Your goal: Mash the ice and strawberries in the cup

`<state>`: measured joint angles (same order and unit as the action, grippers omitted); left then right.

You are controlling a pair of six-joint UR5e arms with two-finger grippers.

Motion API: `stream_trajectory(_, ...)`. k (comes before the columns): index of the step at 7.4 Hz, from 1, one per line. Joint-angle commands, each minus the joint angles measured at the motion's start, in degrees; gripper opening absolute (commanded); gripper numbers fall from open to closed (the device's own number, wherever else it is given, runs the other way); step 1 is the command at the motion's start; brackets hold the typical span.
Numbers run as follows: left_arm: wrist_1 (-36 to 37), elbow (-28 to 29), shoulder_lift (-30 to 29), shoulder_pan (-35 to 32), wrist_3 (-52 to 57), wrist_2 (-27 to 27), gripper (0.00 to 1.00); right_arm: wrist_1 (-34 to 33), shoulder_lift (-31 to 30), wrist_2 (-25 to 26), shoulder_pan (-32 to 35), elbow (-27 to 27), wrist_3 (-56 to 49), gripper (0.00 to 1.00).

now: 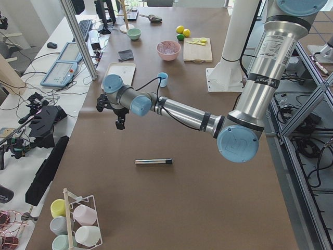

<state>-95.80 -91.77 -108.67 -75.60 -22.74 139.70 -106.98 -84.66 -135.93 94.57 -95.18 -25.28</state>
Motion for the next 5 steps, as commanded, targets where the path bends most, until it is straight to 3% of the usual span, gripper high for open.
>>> stream_trajectory(1,5.80,-3.59,-0.24,-6.64,2.35,3.70,0.99,0.36,-0.15,0.32,0.00,0.34,-0.12,1.00)
stream_trajectory(2,5.98,-3.16,0.03,-8.15,2.44,5.56,0.99,0.37,-0.15,0.23,0.00,0.26,-0.12,1.00)
stream_trajectory(5,5.37,-2.28,3.62,-8.16,2.35,3.05,0.99,5.26,-3.12,0.14,0.00,0.96,-0.03,1.00)
